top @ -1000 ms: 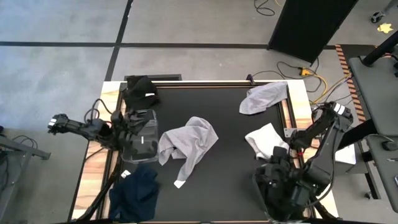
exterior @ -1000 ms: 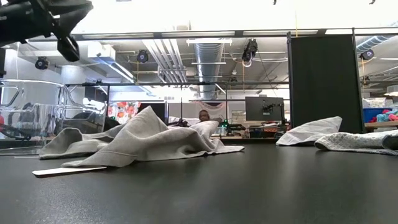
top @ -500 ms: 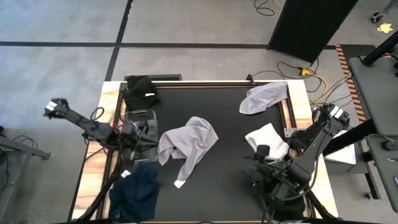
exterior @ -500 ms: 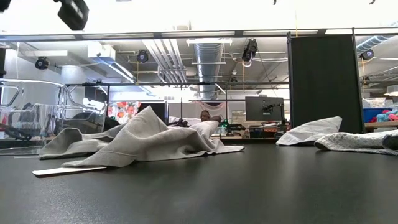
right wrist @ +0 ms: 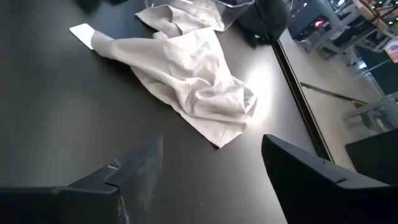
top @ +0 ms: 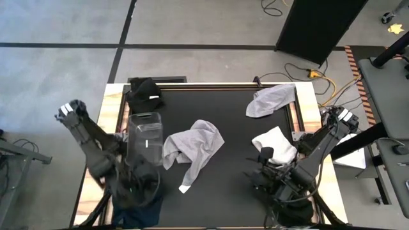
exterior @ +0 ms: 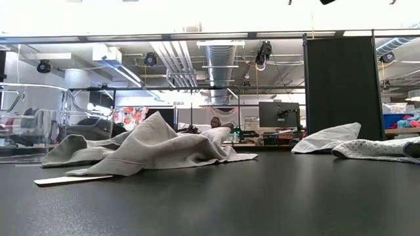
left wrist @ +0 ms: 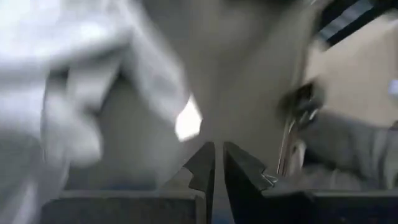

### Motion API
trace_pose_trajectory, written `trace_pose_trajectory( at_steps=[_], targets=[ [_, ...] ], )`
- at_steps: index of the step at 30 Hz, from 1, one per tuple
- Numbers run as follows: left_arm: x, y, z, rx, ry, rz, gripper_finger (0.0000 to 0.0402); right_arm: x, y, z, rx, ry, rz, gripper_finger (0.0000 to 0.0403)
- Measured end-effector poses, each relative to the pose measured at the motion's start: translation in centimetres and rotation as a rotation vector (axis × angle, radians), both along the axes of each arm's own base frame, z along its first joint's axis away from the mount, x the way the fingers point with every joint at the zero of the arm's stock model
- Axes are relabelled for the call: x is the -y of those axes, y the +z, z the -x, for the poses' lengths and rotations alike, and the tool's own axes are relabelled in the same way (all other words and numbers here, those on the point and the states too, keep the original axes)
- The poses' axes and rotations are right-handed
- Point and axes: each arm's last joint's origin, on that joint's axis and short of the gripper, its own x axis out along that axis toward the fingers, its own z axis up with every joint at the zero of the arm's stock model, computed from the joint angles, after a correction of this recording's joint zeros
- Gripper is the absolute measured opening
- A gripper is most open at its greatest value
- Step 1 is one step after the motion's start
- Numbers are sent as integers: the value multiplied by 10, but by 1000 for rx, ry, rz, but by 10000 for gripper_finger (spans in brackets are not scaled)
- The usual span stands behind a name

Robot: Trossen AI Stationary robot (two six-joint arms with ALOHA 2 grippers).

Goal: Sort towels by color in basket
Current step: Put the blue towel into the bottom transparent bin

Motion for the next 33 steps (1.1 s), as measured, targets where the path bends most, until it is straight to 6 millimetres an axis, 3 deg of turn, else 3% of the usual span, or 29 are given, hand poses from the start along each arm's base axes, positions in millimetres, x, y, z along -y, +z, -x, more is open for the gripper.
trace_pose_trajectory(
  at_steps=[7, 12, 15, 22, 28, 33],
  targets=[
    [34, -26, 7, -490, 237, 135, 42, 0, 0, -1, 6, 1, 6, 313],
    [49, -45, 10, -530, 274, 299, 119, -3, -4, 1, 11, 13, -1, 332],
    [47, -61, 13, -535, 312, 331, 175, -6, -7, 4, 5, 22, -15, 336],
    [38, -120, 24, -693, 357, 330, 255, -14, -19, 7, -8, 66, -101, 330],
    [37, -161, 25, -704, 293, 422, 251, -15, -20, 6, -15, 75, -129, 333],
    [41, -167, 20, -747, 214, 408, 163, -14, -19, 5, -27, 92, -110, 329]
  ],
)
